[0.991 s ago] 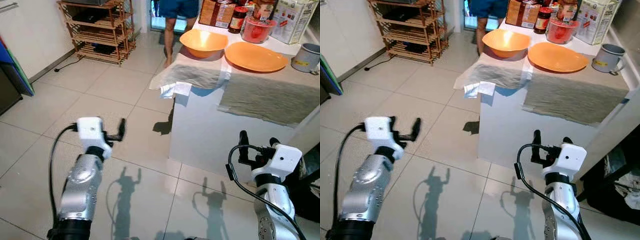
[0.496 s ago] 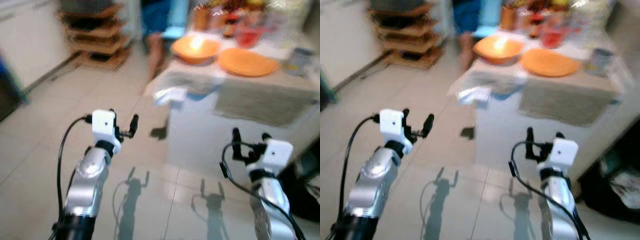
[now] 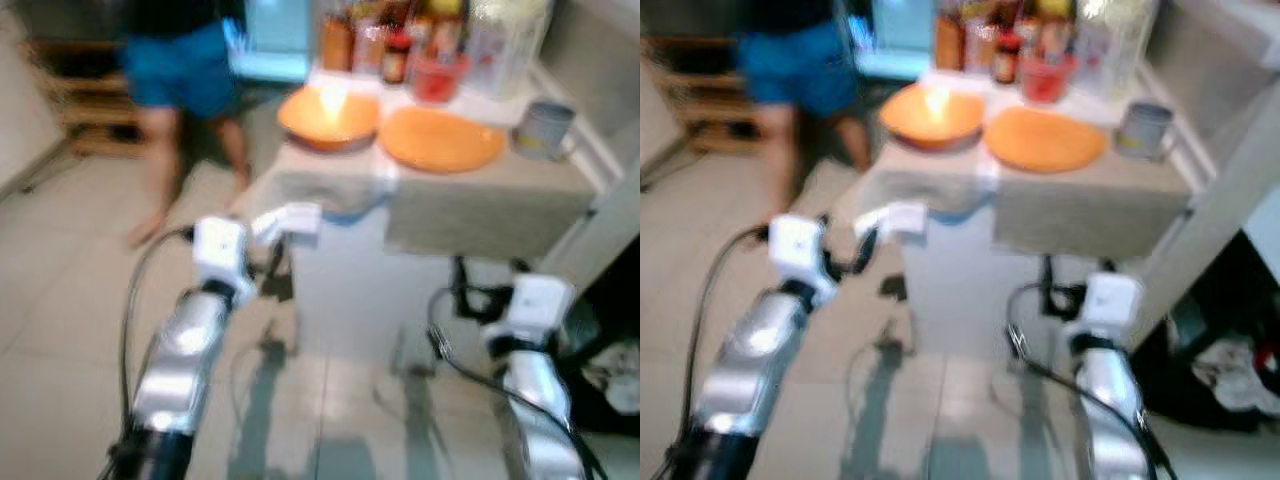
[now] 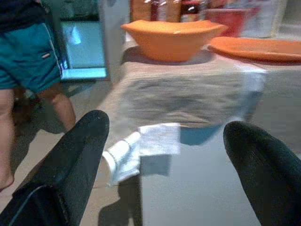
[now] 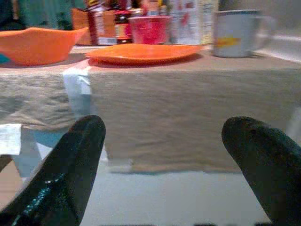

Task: Setting the table

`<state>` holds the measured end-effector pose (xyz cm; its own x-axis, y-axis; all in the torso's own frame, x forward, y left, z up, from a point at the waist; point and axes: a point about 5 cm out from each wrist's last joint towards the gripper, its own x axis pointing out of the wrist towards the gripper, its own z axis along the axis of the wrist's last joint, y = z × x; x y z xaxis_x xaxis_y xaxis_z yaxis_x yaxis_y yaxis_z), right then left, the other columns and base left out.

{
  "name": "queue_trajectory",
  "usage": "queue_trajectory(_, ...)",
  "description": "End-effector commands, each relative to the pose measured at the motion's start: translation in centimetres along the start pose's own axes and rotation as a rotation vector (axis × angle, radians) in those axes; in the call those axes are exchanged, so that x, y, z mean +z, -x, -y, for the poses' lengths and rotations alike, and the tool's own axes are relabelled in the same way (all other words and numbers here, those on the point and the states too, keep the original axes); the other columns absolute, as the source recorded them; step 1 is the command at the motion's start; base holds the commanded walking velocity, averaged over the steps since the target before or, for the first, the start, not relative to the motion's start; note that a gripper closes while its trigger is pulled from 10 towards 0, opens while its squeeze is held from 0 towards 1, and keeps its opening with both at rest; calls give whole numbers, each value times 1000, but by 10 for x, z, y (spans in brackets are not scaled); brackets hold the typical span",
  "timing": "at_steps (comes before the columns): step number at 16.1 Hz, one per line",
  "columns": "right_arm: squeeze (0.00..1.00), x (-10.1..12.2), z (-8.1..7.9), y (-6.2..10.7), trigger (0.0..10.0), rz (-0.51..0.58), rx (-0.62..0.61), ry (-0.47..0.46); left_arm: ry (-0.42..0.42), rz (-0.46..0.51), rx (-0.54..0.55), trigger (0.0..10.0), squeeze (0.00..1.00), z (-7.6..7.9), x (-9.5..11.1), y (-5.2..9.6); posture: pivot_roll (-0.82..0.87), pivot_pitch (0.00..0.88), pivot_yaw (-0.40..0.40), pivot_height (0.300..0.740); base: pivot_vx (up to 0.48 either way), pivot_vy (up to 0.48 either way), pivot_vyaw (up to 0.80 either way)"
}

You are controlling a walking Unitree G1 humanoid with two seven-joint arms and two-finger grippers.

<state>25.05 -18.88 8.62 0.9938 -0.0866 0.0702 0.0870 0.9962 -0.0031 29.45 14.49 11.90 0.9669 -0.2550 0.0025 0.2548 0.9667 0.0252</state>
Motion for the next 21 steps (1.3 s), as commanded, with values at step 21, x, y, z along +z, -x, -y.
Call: queue_trajectory(21, 0, 2, 7, 5, 10000, 11, 0, 69, 20, 10, -180, 10000, 0, 34, 17, -14, -19, 0, 9, 740, 150, -68, 0)
